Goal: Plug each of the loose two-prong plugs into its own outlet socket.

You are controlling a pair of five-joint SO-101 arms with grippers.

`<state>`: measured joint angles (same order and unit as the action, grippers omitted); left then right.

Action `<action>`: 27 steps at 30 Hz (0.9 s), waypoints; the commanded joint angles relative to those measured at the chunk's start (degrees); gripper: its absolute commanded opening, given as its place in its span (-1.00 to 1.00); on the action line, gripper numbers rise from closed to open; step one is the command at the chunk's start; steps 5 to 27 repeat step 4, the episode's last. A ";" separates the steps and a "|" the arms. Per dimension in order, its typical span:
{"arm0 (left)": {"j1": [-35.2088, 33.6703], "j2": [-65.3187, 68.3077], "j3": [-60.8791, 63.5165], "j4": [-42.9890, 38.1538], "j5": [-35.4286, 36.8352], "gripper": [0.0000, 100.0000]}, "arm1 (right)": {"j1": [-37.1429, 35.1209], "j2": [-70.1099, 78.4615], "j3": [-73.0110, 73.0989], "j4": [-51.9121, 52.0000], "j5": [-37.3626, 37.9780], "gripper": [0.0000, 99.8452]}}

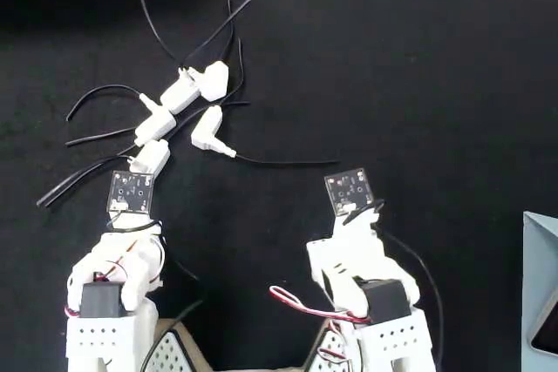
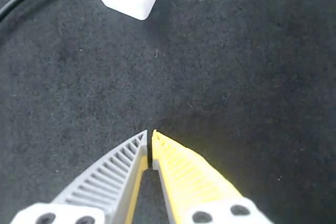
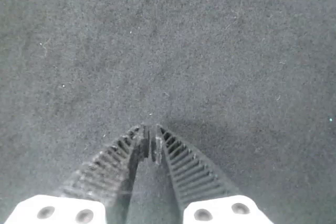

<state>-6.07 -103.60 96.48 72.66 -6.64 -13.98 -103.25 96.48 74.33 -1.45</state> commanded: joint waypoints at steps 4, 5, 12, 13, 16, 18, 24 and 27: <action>0.40 -0.70 0.92 0.26 0.35 -0.94 | 0.62 -4.70 -0.13 0.18 -0.26 -0.97; 0.40 -0.70 0.92 0.26 0.35 -0.94 | 0.62 -4.70 -0.13 0.18 -0.26 -0.97; 0.40 -0.70 0.92 0.26 0.35 -0.94 | 0.62 -4.70 -0.13 0.18 -0.26 -0.97; 0.40 -0.70 0.92 0.26 0.35 -0.94 | 0.62 -4.70 -0.13 0.18 -0.26 -0.97; 0.40 -0.70 0.92 0.26 0.35 -0.94 | 0.62 -4.70 -0.13 0.18 -0.26 -0.97; 0.40 -0.70 0.92 0.26 0.35 -0.94 | 0.62 -4.70 -0.13 0.18 -0.26 -0.97; 0.40 -0.70 0.92 0.26 0.35 -0.94 | 0.62 -4.70 -0.13 0.18 -0.26 -0.97; 0.40 -0.70 0.92 0.26 0.35 -0.94 | 0.62 -4.70 -0.13 0.18 -0.26 -0.97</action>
